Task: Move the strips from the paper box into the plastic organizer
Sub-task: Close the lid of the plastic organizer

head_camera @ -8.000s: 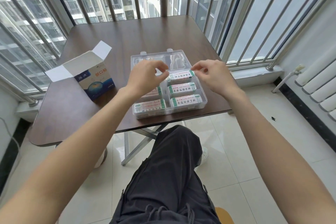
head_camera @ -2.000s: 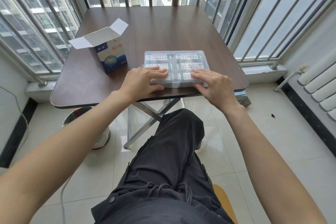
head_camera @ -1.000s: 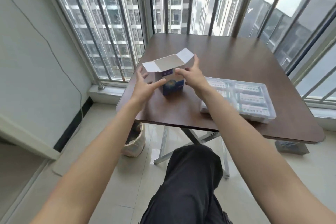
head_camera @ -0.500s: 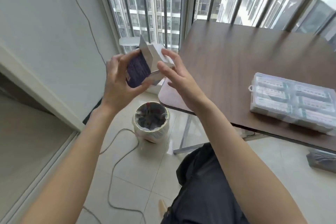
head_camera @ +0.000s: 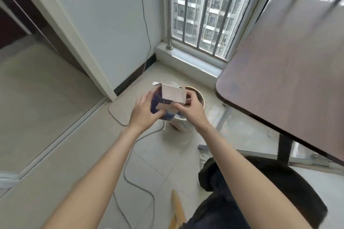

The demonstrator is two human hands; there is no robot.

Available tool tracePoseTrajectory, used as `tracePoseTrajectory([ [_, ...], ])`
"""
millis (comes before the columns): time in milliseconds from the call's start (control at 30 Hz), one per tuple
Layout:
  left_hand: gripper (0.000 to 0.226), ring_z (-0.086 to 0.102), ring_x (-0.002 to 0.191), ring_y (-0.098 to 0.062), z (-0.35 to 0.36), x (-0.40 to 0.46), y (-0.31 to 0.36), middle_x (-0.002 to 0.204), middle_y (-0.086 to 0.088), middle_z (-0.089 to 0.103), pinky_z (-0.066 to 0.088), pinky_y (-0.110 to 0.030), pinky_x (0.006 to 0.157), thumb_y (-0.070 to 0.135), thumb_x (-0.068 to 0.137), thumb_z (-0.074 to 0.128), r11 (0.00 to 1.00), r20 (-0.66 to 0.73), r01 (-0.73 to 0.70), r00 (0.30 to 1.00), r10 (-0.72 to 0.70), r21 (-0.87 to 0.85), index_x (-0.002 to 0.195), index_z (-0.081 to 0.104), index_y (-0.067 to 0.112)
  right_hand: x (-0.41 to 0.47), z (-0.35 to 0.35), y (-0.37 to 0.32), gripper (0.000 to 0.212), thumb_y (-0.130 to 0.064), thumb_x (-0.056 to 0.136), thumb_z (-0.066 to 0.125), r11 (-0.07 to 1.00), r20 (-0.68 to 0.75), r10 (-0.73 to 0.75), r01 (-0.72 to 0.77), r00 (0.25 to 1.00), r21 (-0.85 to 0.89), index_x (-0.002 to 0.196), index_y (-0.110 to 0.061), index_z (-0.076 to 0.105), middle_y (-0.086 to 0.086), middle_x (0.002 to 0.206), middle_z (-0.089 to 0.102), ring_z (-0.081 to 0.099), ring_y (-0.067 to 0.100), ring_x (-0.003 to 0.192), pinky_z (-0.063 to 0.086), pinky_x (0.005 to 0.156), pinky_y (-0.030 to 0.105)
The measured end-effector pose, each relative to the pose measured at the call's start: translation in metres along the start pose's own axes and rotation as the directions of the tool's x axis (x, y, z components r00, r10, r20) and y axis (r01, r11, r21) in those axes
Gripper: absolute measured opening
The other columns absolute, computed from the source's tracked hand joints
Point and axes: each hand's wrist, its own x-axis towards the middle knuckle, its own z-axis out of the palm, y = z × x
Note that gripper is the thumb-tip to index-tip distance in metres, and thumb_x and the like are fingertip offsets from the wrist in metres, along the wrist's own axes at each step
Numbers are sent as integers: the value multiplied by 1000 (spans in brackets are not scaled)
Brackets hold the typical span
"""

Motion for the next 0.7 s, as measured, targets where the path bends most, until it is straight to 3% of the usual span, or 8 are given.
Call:
tracePoseTrajectory([
  [67,74,52,105,-16,27,12,-10,124,-1,46,36,-19,76,23,77,71,996,26,77,997,-76,-38,141,35,32,15,-3,26,51,-19,79,73,997,-8,72,-72,997,-11,123,-17,47,-3,97,60,60,12,90,53,83,30],
  [167,70,44,120,-18,64,27,-23,135,-6,35,34,-16,88,23,78,72,980,46,161,987,-156,-117,139,40,31,37,-5,64,48,-10,81,69,987,35,160,-160,986,-27,123,-14,48,2,107,61,59,15,96,50,86,28],
  [267,64,37,119,-18,90,42,-31,124,-5,37,30,-18,95,23,78,70,953,64,272,962,-265,-132,136,44,35,57,-3,87,47,-2,82,63,976,84,216,-214,973,-34,126,-13,48,6,117,60,59,11,88,49,78,21],
  [333,63,46,115,-15,102,54,-30,120,-3,42,37,-25,99,25,79,66,920,141,342,937,-319,-193,137,44,34,69,-5,93,51,4,82,58,970,77,242,-243,967,-2,129,-13,46,2,117,59,60,6,86,48,70,13],
  [400,64,50,119,-19,114,71,-32,130,-4,46,40,-30,98,26,79,61,897,220,384,915,-338,-219,140,40,31,89,-7,97,57,10,80,55,975,76,222,-223,972,12,130,-15,44,-2,113,58,61,10,92,50,69,12],
  [500,69,39,131,-20,121,86,-29,149,-1,33,34,-25,98,20,84,59,892,260,417,893,-368,-171,147,28,23,108,-9,96,62,4,78,60,982,76,188,-187,979,-27,132,-22,41,0,116,53,52,19,106,47,82,23],
  [600,60,42,129,-19,115,90,-26,145,1,41,34,-27,98,21,87,57,900,230,414,897,-377,-139,143,36,23,116,-8,91,59,-8,80,59,975,70,210,-203,975,-92,136,-19,42,-2,121,54,53,19,111,45,99,38],
  [700,46,53,118,-18,101,85,-17,129,4,58,39,-28,93,28,88,55,887,182,440,892,-414,-138,133,47,27,111,-6,82,52,-20,84,59,951,-27,185,-186,982,-247,134,-18,46,4,128,55,53,22,116,45,99,45],
])
